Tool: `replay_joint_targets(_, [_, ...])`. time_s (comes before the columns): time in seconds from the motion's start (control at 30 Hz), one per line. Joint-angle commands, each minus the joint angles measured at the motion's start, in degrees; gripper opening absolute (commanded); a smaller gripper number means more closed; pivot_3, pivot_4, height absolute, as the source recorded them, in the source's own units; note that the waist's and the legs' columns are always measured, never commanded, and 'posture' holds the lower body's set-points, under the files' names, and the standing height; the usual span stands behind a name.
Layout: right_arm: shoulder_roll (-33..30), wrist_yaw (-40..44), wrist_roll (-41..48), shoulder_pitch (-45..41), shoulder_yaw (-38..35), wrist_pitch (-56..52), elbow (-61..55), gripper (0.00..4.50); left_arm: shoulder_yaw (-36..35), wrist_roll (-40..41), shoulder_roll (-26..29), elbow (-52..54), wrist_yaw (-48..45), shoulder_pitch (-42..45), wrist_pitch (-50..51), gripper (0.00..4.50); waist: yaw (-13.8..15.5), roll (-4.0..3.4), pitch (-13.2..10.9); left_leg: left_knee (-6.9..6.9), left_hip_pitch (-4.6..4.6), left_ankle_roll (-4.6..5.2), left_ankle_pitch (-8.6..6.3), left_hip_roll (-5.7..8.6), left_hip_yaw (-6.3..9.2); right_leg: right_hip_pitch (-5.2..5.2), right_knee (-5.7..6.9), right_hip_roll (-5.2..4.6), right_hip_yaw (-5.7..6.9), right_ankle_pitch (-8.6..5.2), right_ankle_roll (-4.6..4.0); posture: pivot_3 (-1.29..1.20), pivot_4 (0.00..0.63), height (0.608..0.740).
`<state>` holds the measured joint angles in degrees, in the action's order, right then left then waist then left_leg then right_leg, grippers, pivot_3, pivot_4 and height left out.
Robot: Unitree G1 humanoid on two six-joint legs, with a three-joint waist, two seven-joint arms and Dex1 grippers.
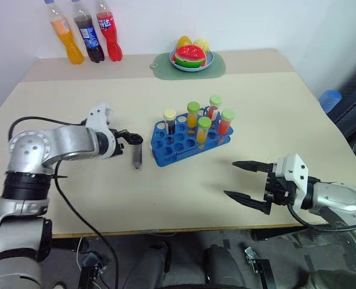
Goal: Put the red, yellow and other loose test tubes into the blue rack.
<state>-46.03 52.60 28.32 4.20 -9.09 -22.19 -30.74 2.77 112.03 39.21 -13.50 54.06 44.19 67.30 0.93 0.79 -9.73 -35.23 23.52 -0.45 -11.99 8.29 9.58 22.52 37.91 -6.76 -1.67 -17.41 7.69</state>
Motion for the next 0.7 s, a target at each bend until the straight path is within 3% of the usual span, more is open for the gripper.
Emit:
replay_joint_targets(0.03, [0.43, -2.15, 0.27, 1.22, -2.92, 0.46, -3.81, 4.11, 2.53, -0.48, -1.82, -7.24, 4.32, 5.27, 1.68, 4.28, 0.0, 0.13, -0.02, -0.02, 0.01, 0.0, 0.0, 0.01, 0.01, 0.0, 0.0, 0.0, 0.01, 0.0, 0.0, 0.0, 0.15, 0.74])
replay_joint_targets(0.23, [1.38, -5.17, 0.05, 4.0, -3.56, 0.23, -6.29, 4.11, 3.52, -11.87, -8.34, -23.65, 2.15, 15.05, 7.06, 4.28, -0.01, 0.19, -0.02, -0.02, 0.07, -0.01, 0.01, 0.05, -0.01, 0.09, 0.04, 0.01, -0.01, 0.0, 0.01, 0.0, 0.15, 0.74])
replay_joint_targets(0.33, [1.87, -6.58, -0.04, 4.95, -3.59, 0.05, -7.5, 4.19, 3.23, -21.35, -10.15, -29.03, -2.52, 18.1, 9.37, 3.43, 0.17, 0.21, -0.01, -0.02, 0.07, -0.01, 0.01, 0.12, -0.01, 0.07, 0.04, 0.03, 0.0, -0.02, 0.04, 0.0, 0.15, 0.74])
replay_joint_targets(0.5, [2.34, -8.25, -0.69, 6.69, -4.07, 0.22, -8.33, 4.19, 0.02, -32.83, -10.79, -31.95, -11.65, 19.82, 12.95, 1.04, 0.07, 0.2, 0.02, -0.02, 0.06, -0.01, 0.01, 0.13, 0.0, 0.05, 0.06, 0.03, 0.02, -0.03, 0.07, 0.0, 0.15, 0.74])
replay_joint_targets(0.53, [2.43, -8.72, -0.94, 7.05, -4.17, 0.22, -8.33, 4.19, -0.97, -34.33, -10.5, -30.63, -13.99, 19.36, 13.5, 0.79, 0.02, 0.2, 0.02, -0.02, 0.06, -0.01, 0.01, 0.13, 0.0, 0.05, 0.06, 0.03, 0.02, -0.03, 0.07, 0.0, 0.15, 0.74])
replay_joint_targets(0.6, [2.59, -9.55, -1.5, 7.57, -4.07, 0.19, -8.32, 4.19, -1.95, -37.74, -9.45, -25.87, -19.79, 17.85, 14.2, 0.79, -0.09, 0.2, 0.02, -0.02, 0.06, -0.01, 0.01, 0.13, 0.0, 0.06, 0.06, 0.03, 0.02, -0.04, 0.07, 0.0, 0.15, 0.74])
replay_joint_targets(0.67, [2.96, -10.12, -2.17, 8.03, -3.76, 0.79, -8.21, 4.19, 1.29, -45.55, -3.49, -10.93, -34.06, 11.72, 6.17, 0.79, -0.42, 0.2, 0.01, -0.01, 0.06, -0.01, 0.02, 0.13, 0.0, 0.06, 0.06, 0.02, 0.02, -0.04, 0.07, 0.0, 0.15, 0.74])
replay_joint_targets(0.7, [3.46, -10.69, -2.49, 8.06, -3.51, 1.09, -8.23, 4.19, 2.82, -49.5, 1.43, -1.35, -47.01, 6.74, -0.67, 0.79, -0.6, 0.21, 0.0, 0.07, 0.07, -0.08, 0.05, 0.09, -0.09, 0.14, 0.07, 0.0, -0.04, -0.04, 0.06, 0.0, 0.15, 0.74])
